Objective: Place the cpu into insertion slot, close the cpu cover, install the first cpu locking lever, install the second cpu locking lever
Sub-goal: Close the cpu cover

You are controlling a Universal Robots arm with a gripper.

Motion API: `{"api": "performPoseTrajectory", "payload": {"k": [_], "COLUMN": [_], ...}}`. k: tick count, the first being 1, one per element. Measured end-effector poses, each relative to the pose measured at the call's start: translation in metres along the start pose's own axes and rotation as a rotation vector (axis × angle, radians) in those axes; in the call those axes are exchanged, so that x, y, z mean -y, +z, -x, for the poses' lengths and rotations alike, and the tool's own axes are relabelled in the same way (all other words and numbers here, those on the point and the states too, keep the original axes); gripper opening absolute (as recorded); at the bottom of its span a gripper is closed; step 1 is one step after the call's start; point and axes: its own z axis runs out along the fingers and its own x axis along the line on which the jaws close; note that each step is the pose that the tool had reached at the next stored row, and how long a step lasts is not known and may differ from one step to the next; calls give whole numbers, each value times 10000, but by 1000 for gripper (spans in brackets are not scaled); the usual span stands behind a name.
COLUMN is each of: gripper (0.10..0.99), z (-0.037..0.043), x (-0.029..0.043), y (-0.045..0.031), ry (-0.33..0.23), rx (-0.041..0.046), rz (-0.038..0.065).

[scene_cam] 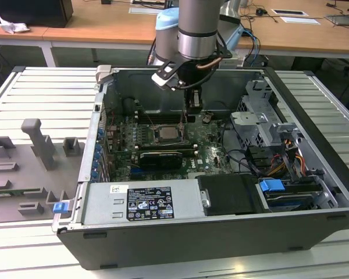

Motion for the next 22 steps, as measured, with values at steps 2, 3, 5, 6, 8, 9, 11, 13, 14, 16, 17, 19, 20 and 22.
{"api": "performPoseTrajectory", "payload": {"k": [2, 3, 5, 6, 8, 9, 11, 13, 14, 16, 17, 19, 20, 22], "gripper": [106, 106, 106, 106, 106, 106, 106, 106, 106, 106, 106, 106, 106, 106], "z": [0, 0, 0, -2, -4, -4, -6, -7, -7, -7, -7, -6, -7, -7], "x": [67, 96, 155, 191, 251, 296, 372, 427, 439, 476, 482, 493, 496, 506], "y": [2, 4, 27, 63, 114, 121, 125, 124, 124, 123, 122, 121, 122, 122], "ry": [-2, 0, -2, -1, -8, -9, -12, -16, -17, -16, -15, -15, -15, -13], "rx": [-2, -2, -1, -1, -1, 0, -2, -1, -2, -2, -2, -22, -42, -55], "rz": [0, 1, 1, 1, 1, 1, 2, 1, 2, 2, 1, 1, 2, 2]}}
